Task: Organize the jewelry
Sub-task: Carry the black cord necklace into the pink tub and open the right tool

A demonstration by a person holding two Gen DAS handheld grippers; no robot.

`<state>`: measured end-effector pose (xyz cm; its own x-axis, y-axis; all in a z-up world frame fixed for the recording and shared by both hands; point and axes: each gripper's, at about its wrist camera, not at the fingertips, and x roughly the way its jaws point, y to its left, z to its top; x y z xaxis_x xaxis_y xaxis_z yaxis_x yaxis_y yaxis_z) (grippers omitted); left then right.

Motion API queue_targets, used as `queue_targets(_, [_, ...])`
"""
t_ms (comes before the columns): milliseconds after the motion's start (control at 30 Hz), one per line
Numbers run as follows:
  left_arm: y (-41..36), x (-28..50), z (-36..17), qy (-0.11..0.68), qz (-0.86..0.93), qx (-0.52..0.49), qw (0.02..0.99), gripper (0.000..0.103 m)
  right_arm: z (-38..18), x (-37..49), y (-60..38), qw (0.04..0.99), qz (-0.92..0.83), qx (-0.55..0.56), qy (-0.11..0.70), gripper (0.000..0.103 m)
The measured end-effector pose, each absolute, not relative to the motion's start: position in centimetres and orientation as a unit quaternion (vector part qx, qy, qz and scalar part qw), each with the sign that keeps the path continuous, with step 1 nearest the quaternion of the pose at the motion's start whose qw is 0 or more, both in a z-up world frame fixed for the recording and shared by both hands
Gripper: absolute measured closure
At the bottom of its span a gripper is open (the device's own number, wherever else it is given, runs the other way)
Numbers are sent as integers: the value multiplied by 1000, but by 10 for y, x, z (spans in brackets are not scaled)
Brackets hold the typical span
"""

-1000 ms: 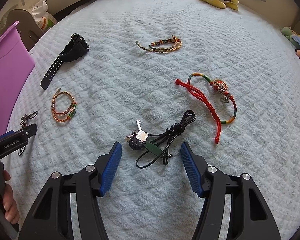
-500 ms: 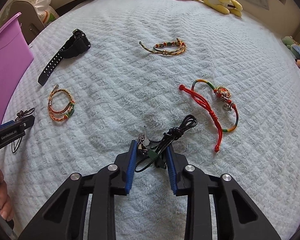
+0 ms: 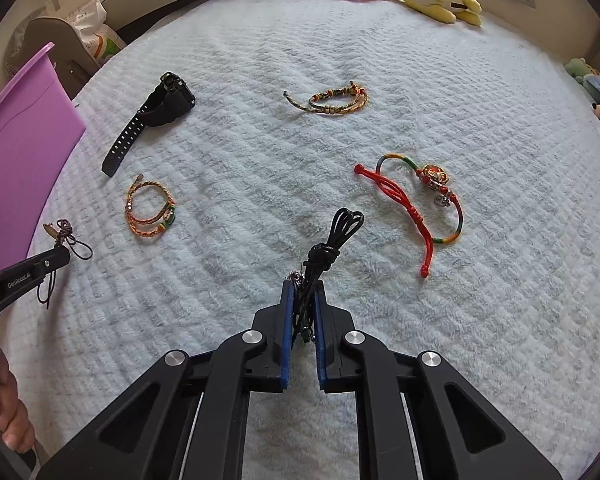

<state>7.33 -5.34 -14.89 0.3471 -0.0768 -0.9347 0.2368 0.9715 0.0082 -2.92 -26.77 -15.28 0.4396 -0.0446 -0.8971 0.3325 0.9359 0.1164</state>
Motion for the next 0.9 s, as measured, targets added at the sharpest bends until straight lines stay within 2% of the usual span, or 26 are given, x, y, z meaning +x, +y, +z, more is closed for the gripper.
queue_targets(167, [-50,46,-119,571,-106,87,810,98,-126,-50,-266,831,-93,146,528,93])
queue_targets(400, [-41,19,-51,590,-92,81,798,98,-54,-68,-261,828,-54,137,541,93])
queue_targets(900, [34,37,114,552,-40,25,833,98,96,-29,-198,849,57,134,508,93])
